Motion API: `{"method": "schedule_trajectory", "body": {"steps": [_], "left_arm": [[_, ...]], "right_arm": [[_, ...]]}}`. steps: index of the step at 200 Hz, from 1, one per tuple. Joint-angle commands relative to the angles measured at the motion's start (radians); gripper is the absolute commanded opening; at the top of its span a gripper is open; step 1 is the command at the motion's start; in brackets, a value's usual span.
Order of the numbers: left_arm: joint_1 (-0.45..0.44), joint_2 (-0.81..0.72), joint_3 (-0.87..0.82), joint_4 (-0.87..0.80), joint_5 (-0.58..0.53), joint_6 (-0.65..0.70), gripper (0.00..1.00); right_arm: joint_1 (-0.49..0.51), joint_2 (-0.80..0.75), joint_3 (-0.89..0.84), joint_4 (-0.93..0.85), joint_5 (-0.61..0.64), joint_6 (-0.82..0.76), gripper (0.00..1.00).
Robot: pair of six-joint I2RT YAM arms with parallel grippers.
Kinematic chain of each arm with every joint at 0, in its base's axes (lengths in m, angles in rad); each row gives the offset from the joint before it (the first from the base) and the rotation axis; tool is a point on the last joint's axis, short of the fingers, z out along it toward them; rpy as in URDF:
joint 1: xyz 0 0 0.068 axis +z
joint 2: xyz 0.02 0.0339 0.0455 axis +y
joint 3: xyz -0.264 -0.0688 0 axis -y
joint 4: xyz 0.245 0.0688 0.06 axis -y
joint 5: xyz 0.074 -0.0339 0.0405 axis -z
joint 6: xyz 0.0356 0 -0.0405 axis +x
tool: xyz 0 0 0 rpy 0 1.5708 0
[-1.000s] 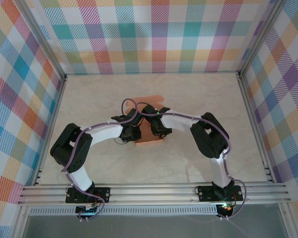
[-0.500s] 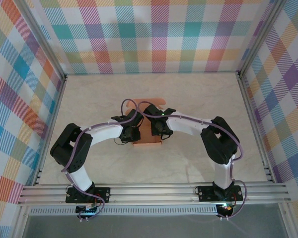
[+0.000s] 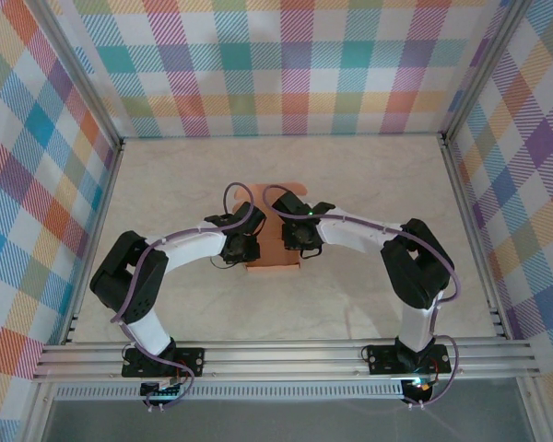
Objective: Fold the paper box
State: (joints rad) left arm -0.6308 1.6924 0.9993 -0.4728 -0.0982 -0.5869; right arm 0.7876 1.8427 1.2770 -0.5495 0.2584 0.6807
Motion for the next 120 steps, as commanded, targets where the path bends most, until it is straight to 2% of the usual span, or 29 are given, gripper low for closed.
{"method": "schedule_trajectory", "body": {"steps": [1, 17, 38, 102, 120], "left_arm": [[-0.004, -0.012, 0.002, -0.028, -0.014, -0.001, 0.19], [-0.004, -0.01, 0.001, -0.026, -0.013, -0.002, 0.19], [-0.004, -0.008, 0.002, -0.024, -0.011, -0.001, 0.19], [-0.004, -0.008, -0.006, -0.018, -0.009, -0.001, 0.19], [-0.004, -0.007, -0.01, -0.013, -0.008, 0.0, 0.19]], "right_arm": [[-0.008, -0.023, -0.019, 0.032, -0.037, 0.006, 0.22], [-0.01, -0.028, -0.024, 0.033, -0.042, 0.007, 0.14], [-0.011, -0.021, -0.026, 0.035, -0.049, 0.006, 0.1], [-0.011, 0.079, 0.023, -0.031, -0.067, 0.001, 0.15], [-0.012, 0.099, 0.032, -0.05, -0.048, -0.002, 0.1]]}}
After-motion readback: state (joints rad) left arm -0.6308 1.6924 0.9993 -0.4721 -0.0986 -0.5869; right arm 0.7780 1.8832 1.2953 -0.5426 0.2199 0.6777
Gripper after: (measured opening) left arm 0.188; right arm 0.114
